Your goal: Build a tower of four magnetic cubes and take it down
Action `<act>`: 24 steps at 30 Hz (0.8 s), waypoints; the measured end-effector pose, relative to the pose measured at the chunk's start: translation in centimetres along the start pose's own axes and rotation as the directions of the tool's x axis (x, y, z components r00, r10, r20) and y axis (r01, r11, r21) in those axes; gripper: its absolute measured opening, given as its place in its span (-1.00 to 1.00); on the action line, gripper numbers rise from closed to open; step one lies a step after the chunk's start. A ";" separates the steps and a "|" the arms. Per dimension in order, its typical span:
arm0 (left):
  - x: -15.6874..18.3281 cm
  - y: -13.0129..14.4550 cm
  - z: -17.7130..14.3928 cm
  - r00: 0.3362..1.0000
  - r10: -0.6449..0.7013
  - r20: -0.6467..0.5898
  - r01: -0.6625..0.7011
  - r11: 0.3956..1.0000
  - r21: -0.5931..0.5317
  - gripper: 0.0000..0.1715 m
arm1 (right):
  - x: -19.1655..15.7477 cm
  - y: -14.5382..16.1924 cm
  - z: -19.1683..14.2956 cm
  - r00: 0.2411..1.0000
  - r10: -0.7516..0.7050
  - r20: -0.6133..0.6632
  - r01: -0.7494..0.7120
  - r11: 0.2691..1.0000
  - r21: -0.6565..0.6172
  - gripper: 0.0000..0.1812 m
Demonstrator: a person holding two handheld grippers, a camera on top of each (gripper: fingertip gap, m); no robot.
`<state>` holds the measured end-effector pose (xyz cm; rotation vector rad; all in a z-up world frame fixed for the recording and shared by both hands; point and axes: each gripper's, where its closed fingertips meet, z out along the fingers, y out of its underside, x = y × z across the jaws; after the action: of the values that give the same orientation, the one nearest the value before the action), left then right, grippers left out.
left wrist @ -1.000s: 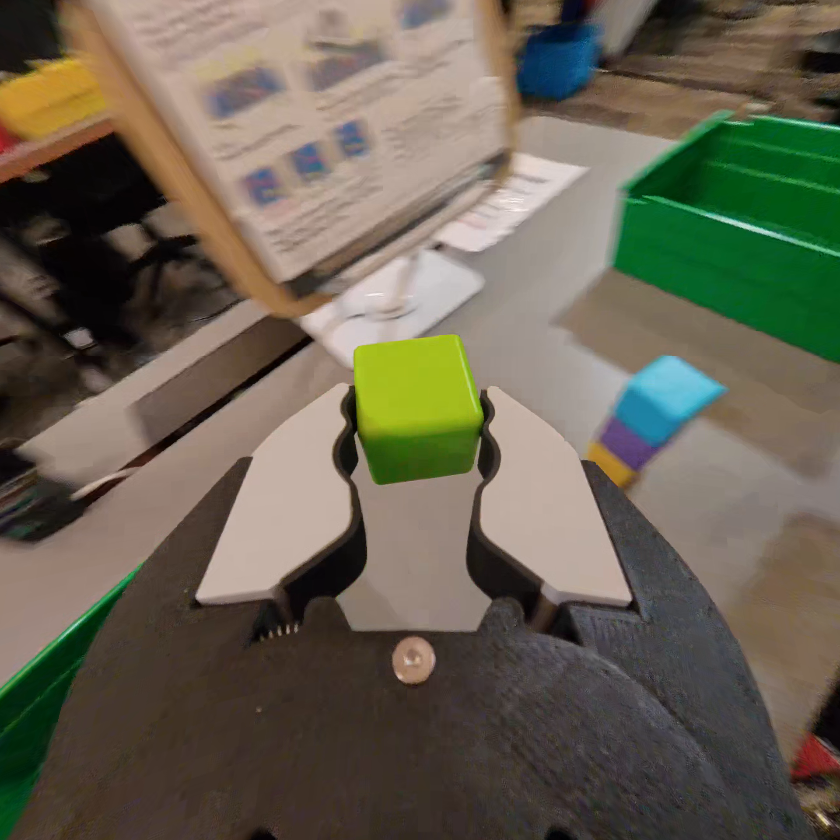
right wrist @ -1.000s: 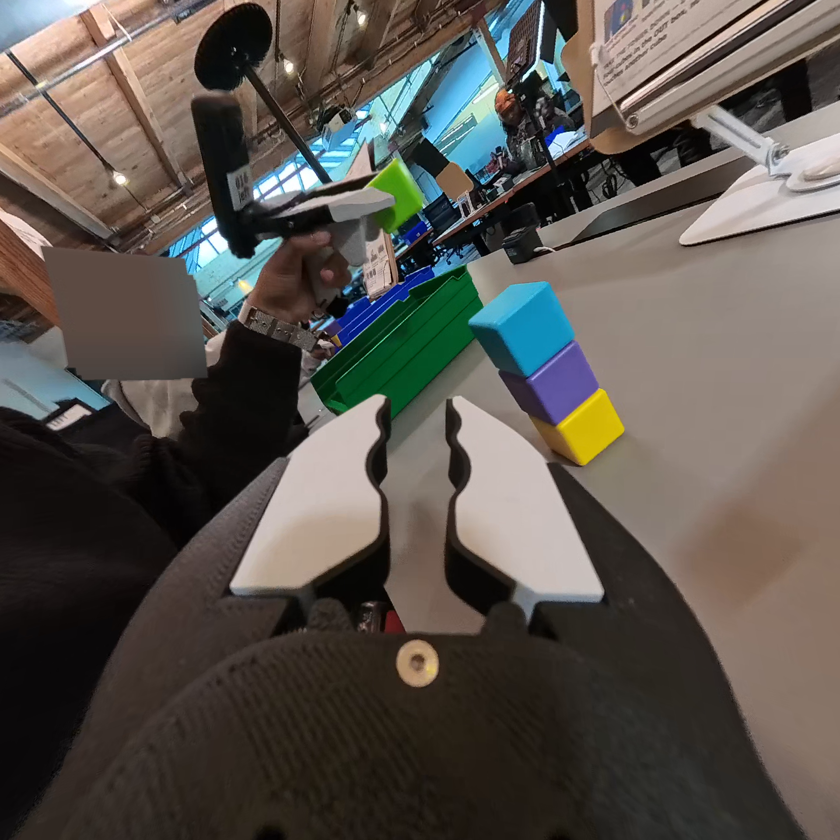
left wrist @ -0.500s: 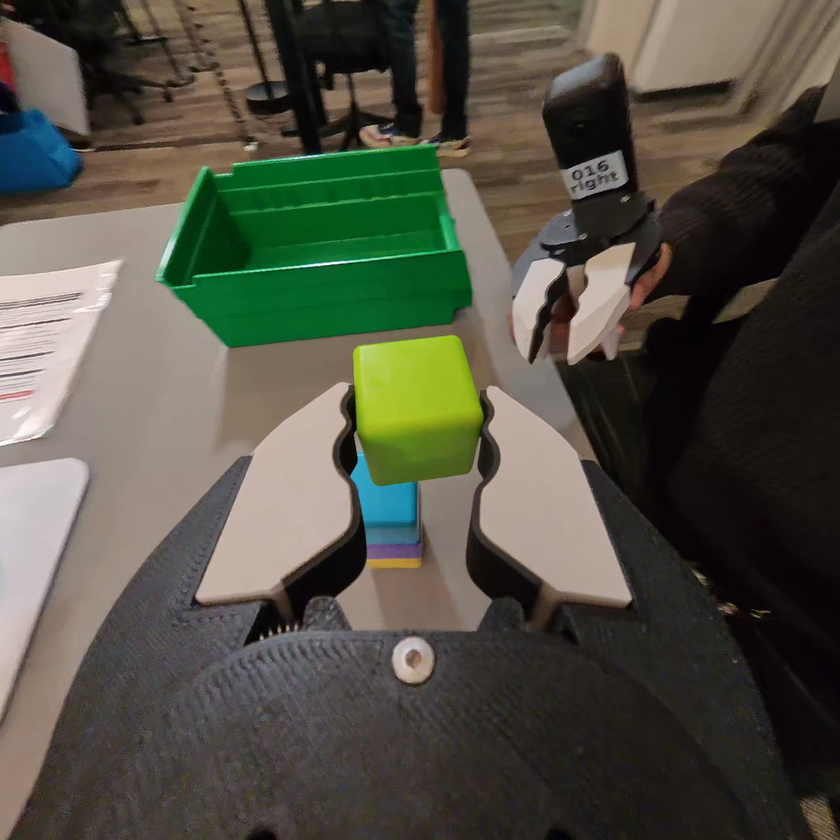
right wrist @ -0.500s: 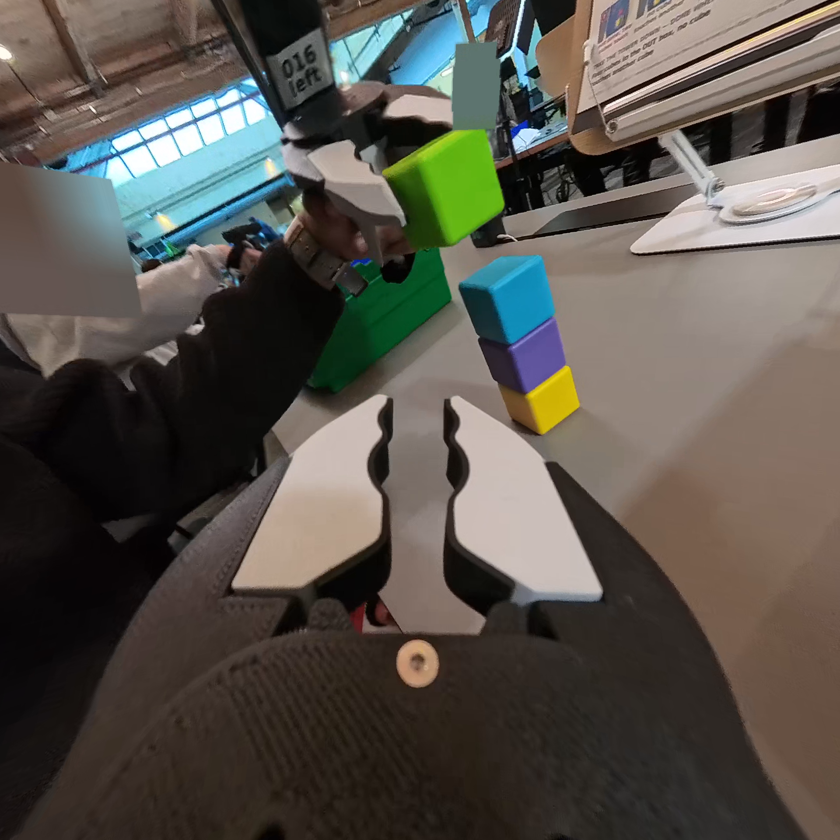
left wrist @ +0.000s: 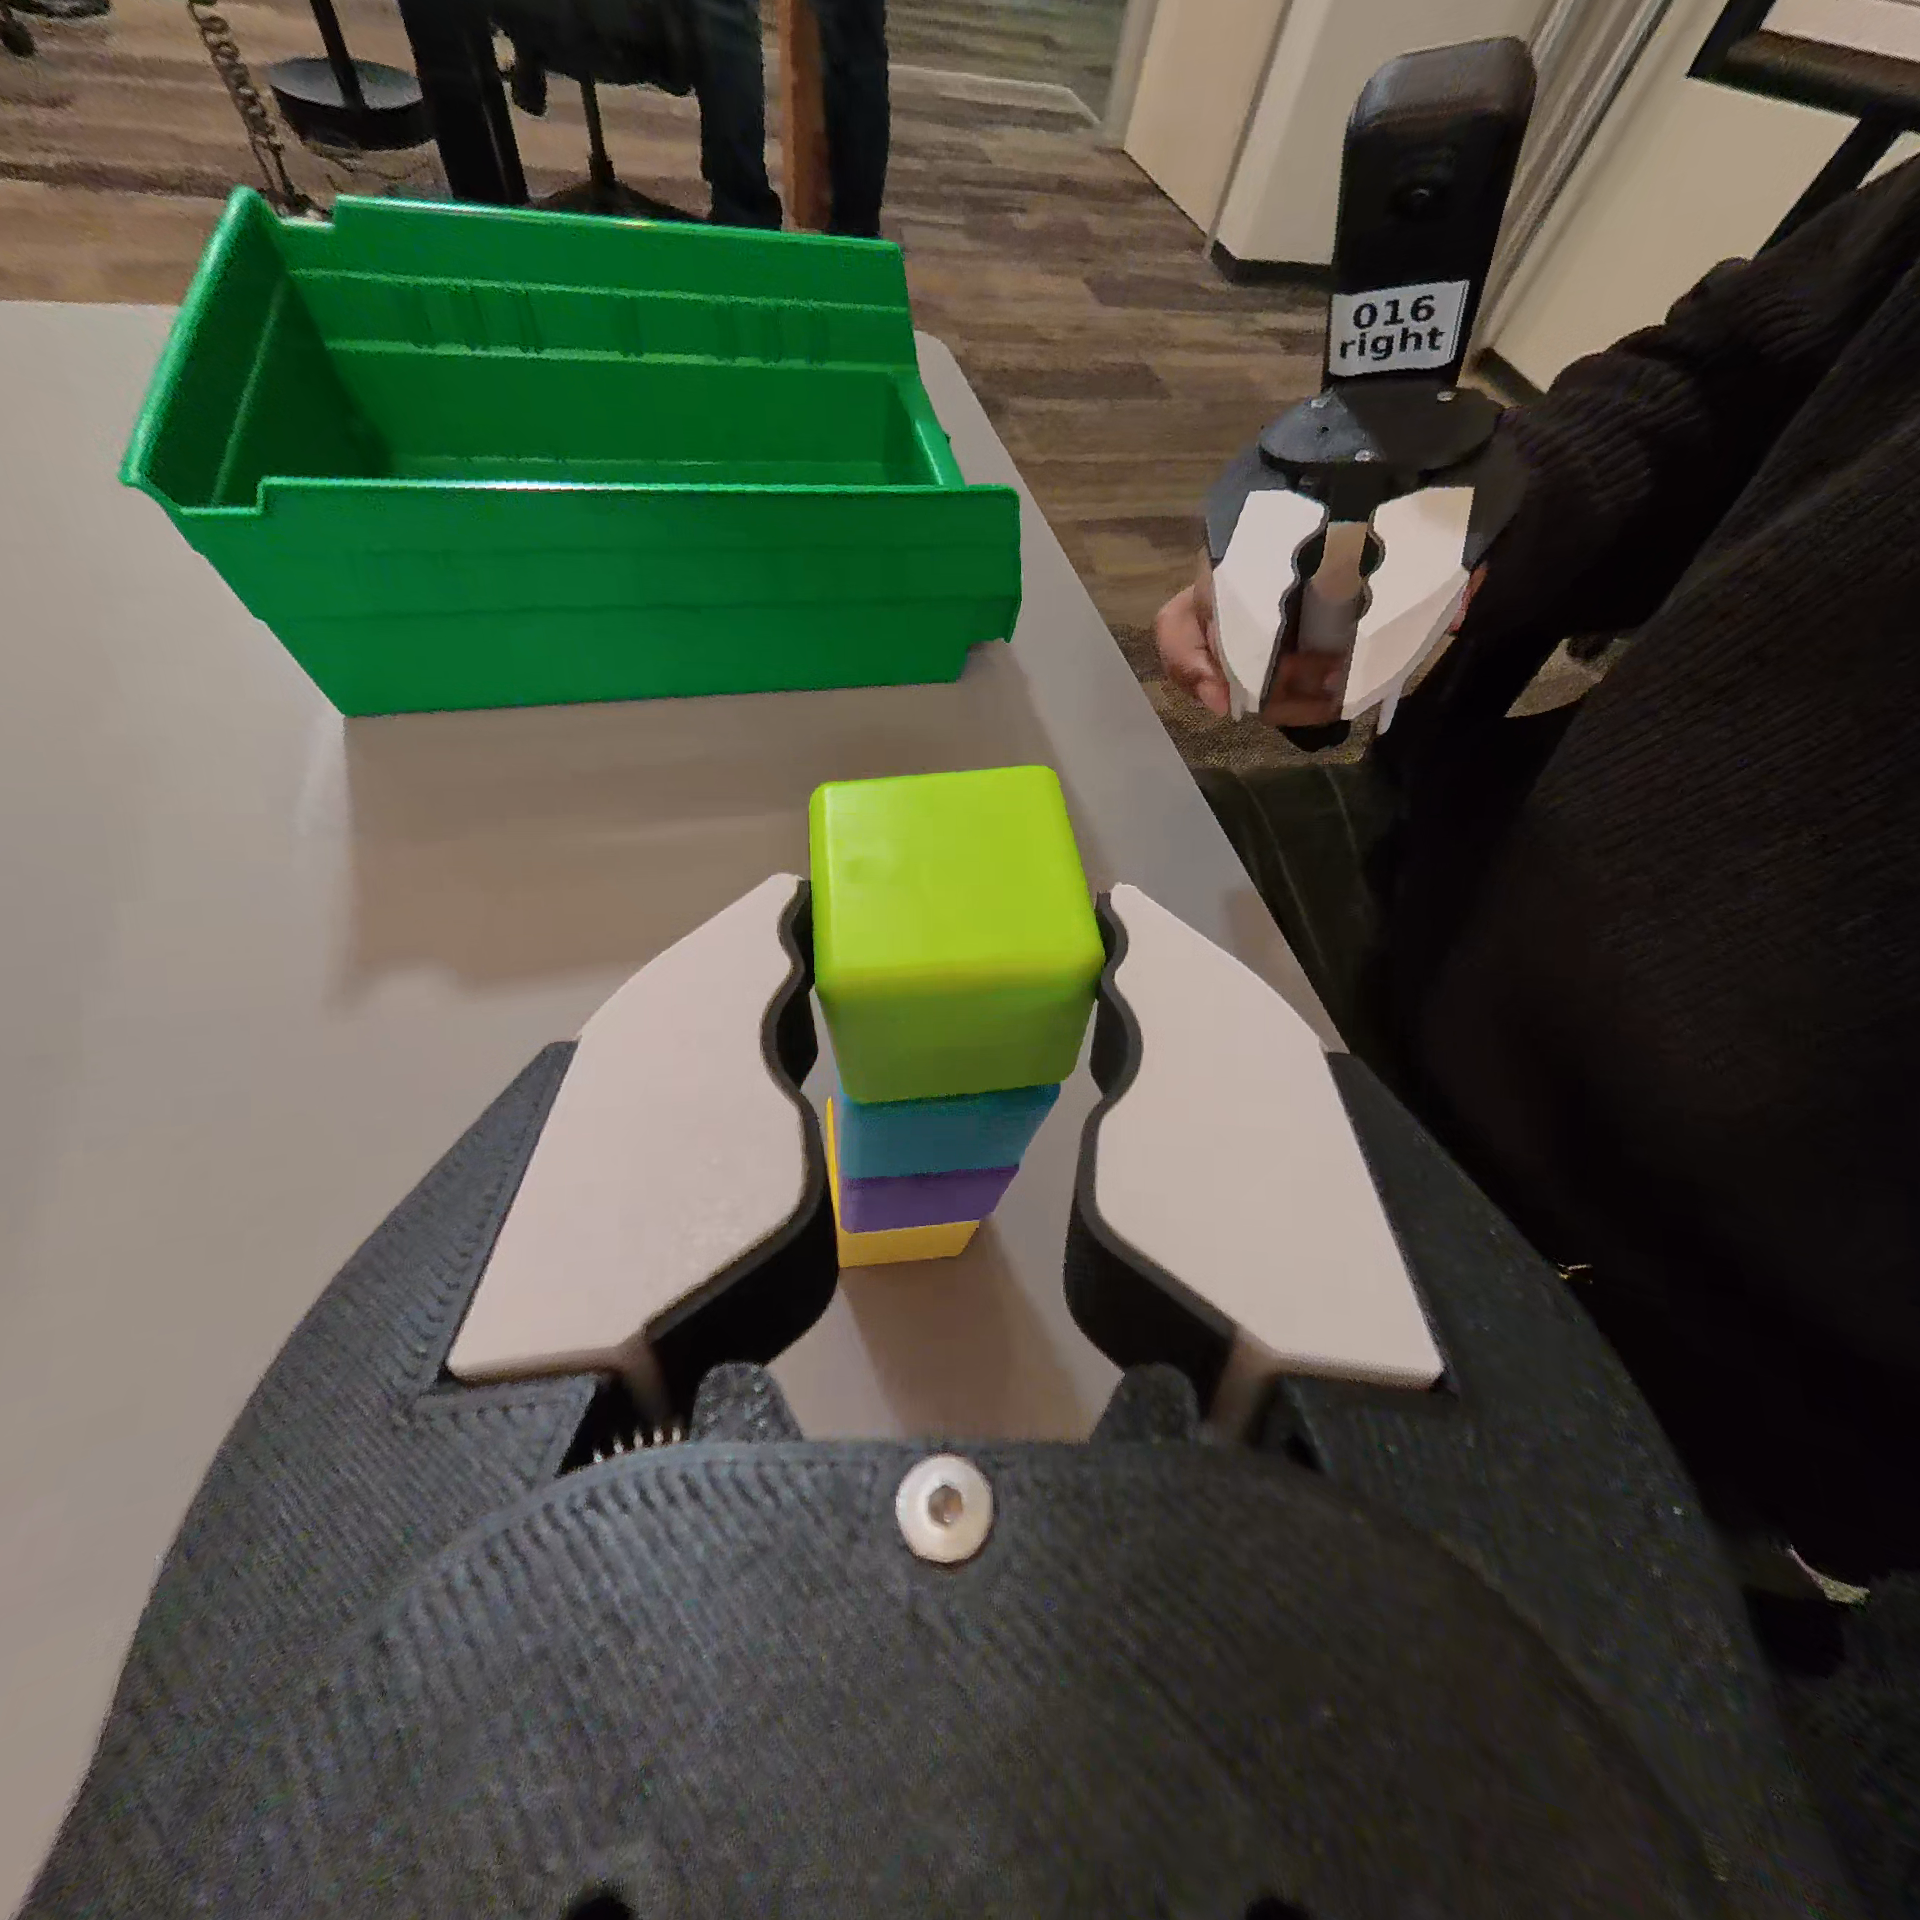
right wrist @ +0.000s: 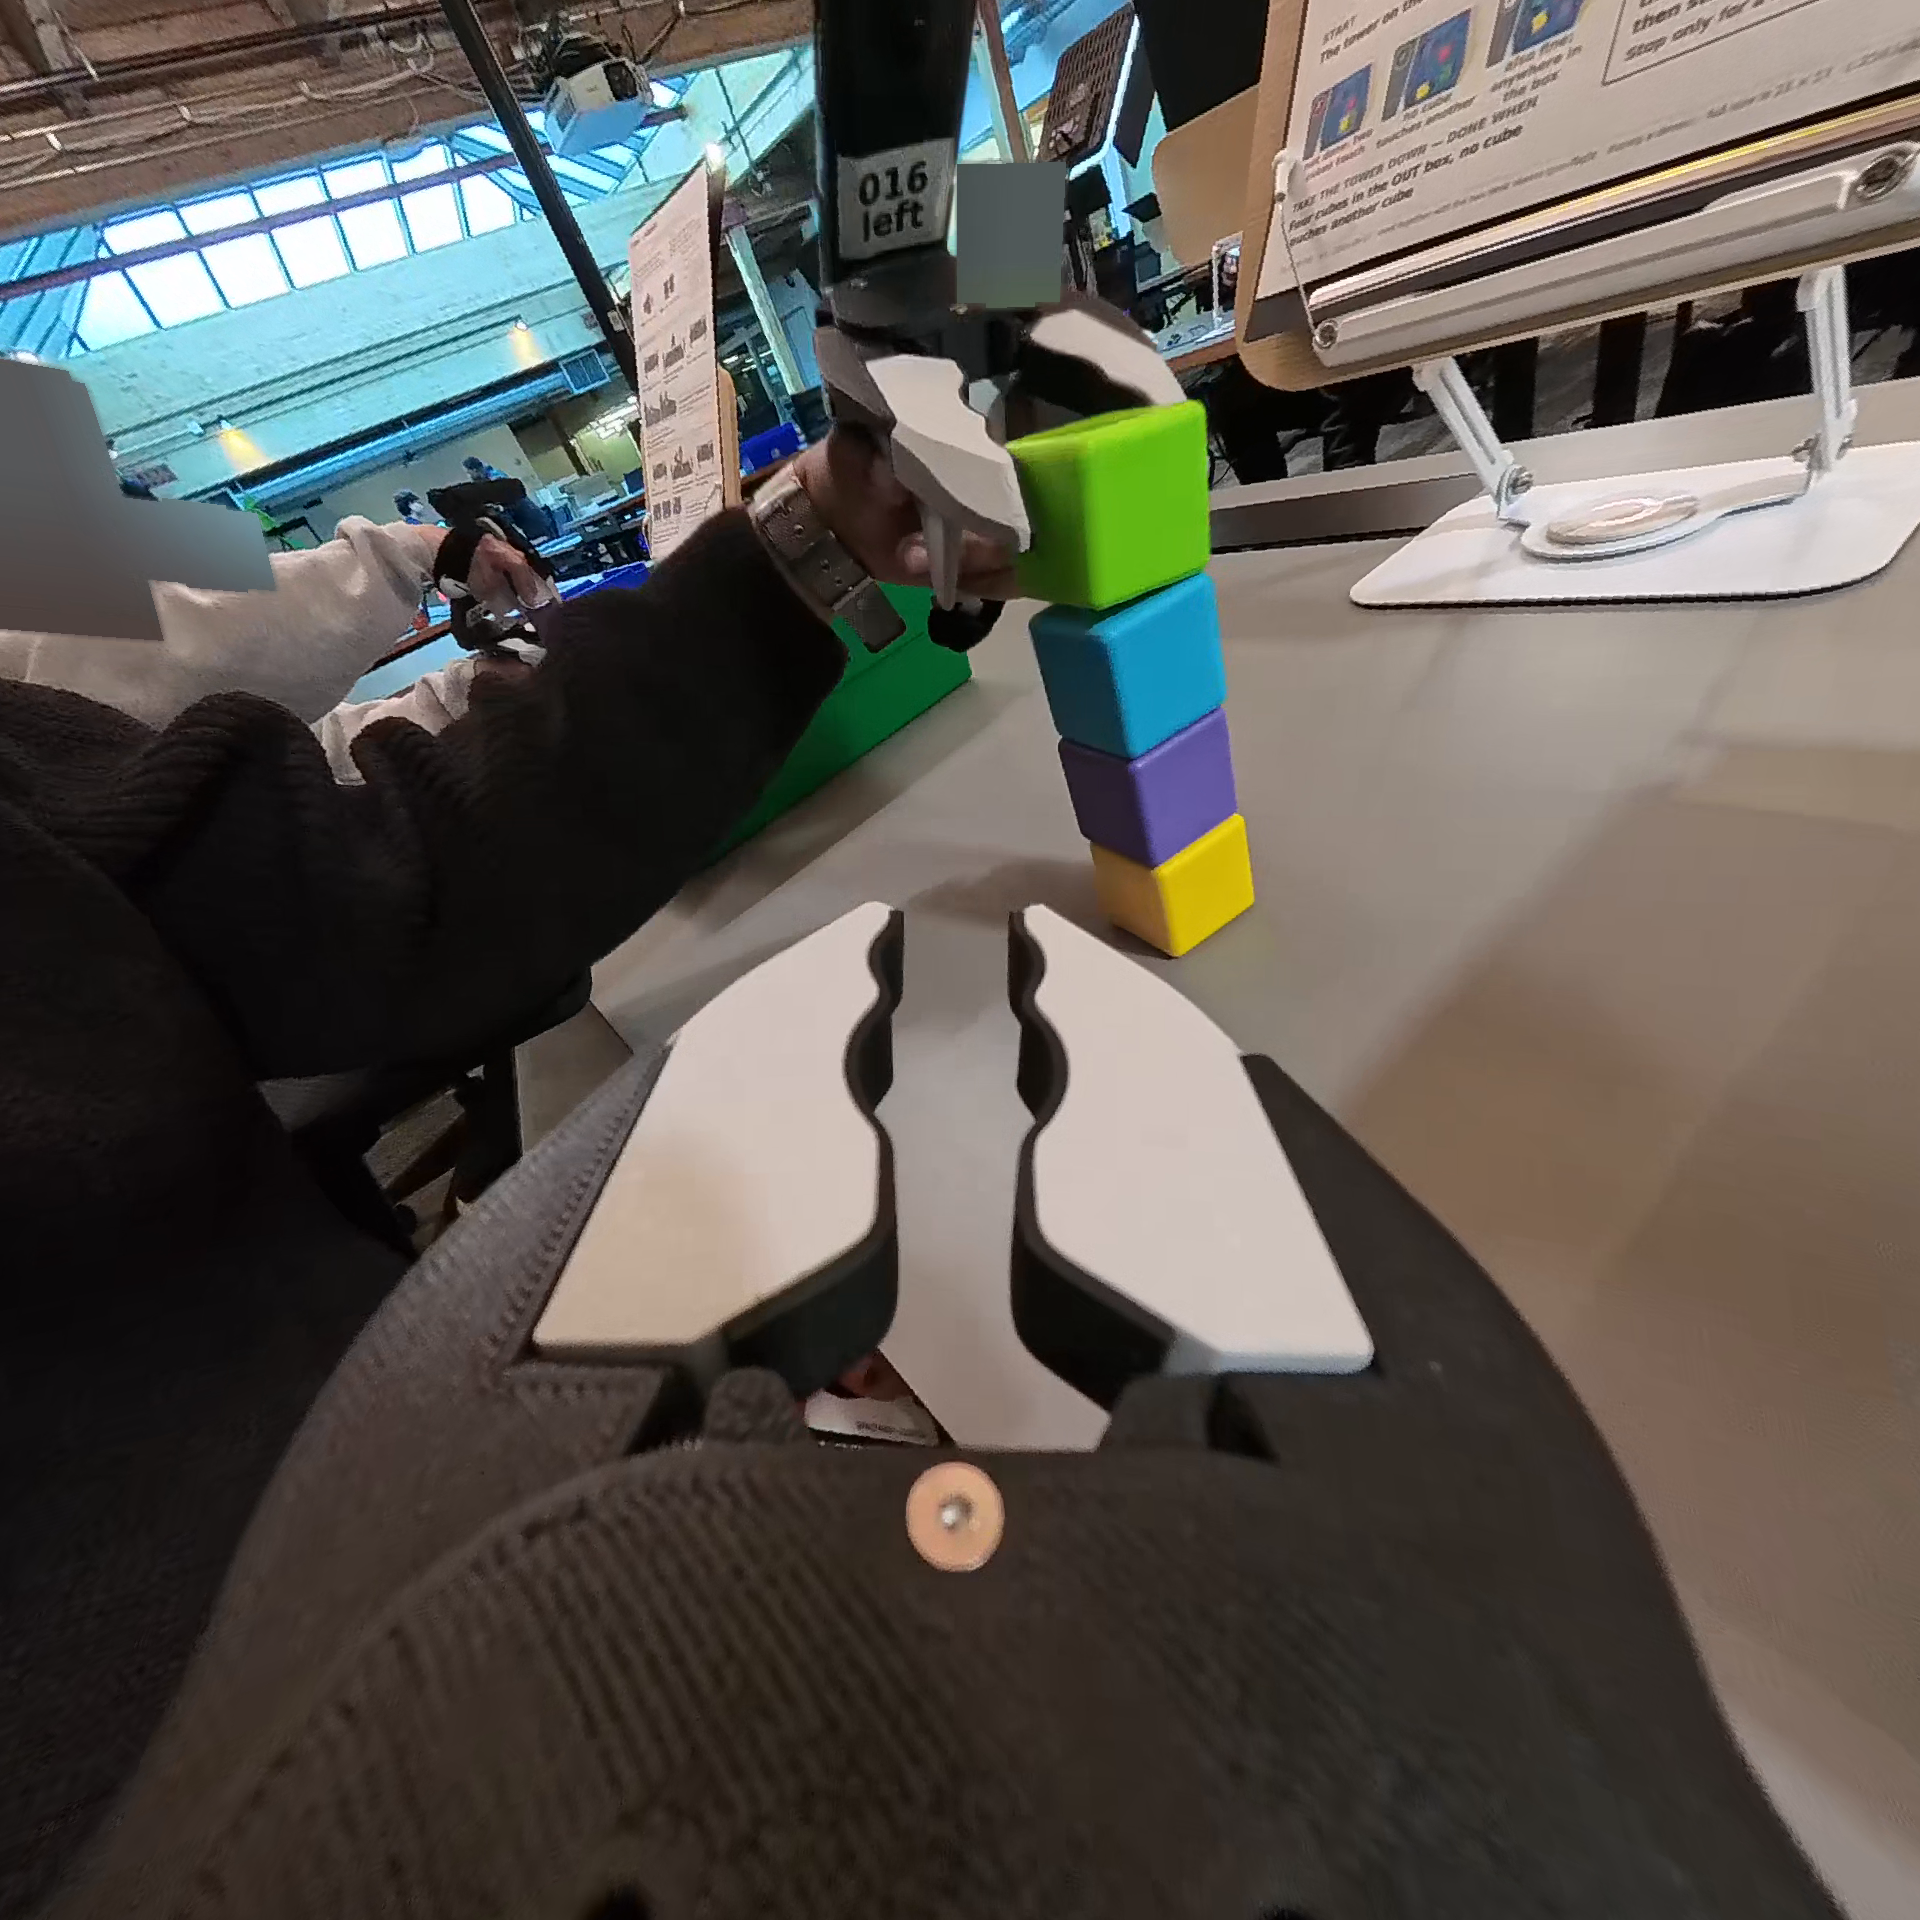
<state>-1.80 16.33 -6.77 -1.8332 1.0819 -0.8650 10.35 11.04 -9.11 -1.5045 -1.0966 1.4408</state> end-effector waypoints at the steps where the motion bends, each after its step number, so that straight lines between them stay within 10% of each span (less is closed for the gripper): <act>1: 0.0 0.0 0.1 1.000 -0.004 -0.008 0.004 1.000 0.014 -0.38 | 0.0 0.0 0.0 1.000 0.006 0.002 -0.006 1.000 0.002 -0.79; 24: 0.6 0.5 -2.3 0.989 0.004 0.147 -0.009 0.999 0.032 -0.36 | -0.4 -0.1 1.5 0.996 0.064 0.066 -0.064 0.998 -0.007 -0.79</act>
<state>-3.71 14.93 -6.15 -1.8343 0.9751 -0.7267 8.86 10.65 -8.96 -1.5169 -1.1008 1.5425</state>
